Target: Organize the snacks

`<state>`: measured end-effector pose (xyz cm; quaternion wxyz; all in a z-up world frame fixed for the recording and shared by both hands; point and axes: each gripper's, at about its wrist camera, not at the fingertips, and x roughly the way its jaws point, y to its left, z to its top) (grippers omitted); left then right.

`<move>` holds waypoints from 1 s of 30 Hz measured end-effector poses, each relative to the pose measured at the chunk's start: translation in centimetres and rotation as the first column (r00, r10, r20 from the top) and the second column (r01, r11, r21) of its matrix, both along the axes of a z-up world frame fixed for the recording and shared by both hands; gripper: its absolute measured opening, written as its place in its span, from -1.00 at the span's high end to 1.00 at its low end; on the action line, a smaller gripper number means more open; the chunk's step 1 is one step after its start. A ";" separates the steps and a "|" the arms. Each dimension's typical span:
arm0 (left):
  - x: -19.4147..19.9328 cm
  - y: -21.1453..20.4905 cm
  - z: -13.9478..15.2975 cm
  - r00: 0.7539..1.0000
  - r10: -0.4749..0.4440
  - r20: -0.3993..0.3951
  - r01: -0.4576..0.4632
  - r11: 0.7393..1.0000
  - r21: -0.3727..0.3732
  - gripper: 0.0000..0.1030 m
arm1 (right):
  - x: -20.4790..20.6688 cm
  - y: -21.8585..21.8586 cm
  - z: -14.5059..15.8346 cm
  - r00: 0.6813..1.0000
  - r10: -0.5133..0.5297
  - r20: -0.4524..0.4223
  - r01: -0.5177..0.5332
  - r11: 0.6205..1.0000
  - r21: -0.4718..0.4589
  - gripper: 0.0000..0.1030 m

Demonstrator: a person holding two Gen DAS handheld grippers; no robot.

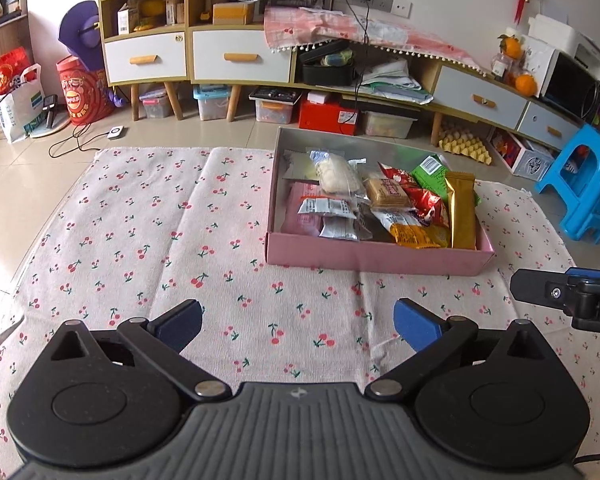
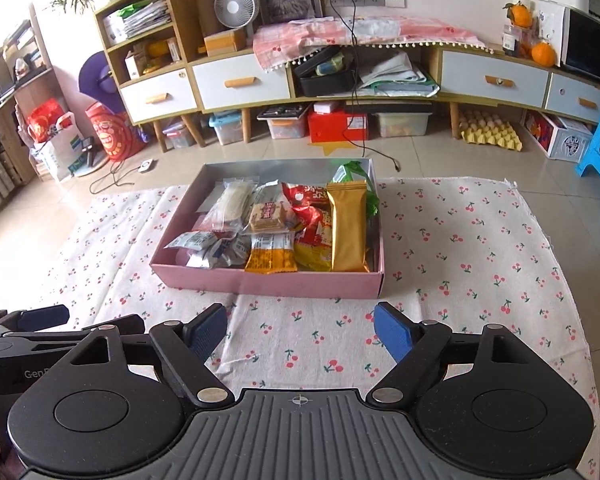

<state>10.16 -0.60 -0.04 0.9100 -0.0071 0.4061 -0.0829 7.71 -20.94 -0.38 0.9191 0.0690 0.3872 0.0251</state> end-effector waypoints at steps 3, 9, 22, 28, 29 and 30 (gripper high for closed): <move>-0.8 0.0 -0.3 1.000 -0.003 0.004 0.003 1.000 0.030 -0.99 | -0.6 0.2 -0.5 1.000 -0.008 -0.019 0.008 1.000 0.004 -0.63; -2.0 -0.2 -1.1 1.000 0.004 -0.002 -0.003 0.998 0.060 -0.99 | -1.7 0.3 -3.0 0.998 -0.035 -0.059 0.037 0.999 0.036 -0.73; -4.1 0.3 -3.2 0.994 0.020 -0.111 -0.012 0.997 0.073 -0.99 | -4.3 1.3 -4.4 0.995 -0.021 -0.102 0.023 1.000 0.014 -0.73; -4.9 0.8 -2.8 0.995 0.053 -0.089 -0.043 0.993 0.108 -0.99 | -4.5 1.7 -4.5 0.994 -0.023 -0.110 0.024 1.000 0.003 -0.73; -5.0 0.8 -2.8 0.995 0.053 -0.087 -0.043 0.993 0.109 -0.99 | -4.5 1.7 -4.5 0.994 -0.021 -0.112 0.023 1.000 0.011 -0.73; -5.0 0.7 -2.7 0.995 0.051 -0.087 -0.042 0.993 0.112 -0.99 | -4.6 1.7 -4.4 0.994 -0.019 -0.109 0.021 1.000 0.014 -0.73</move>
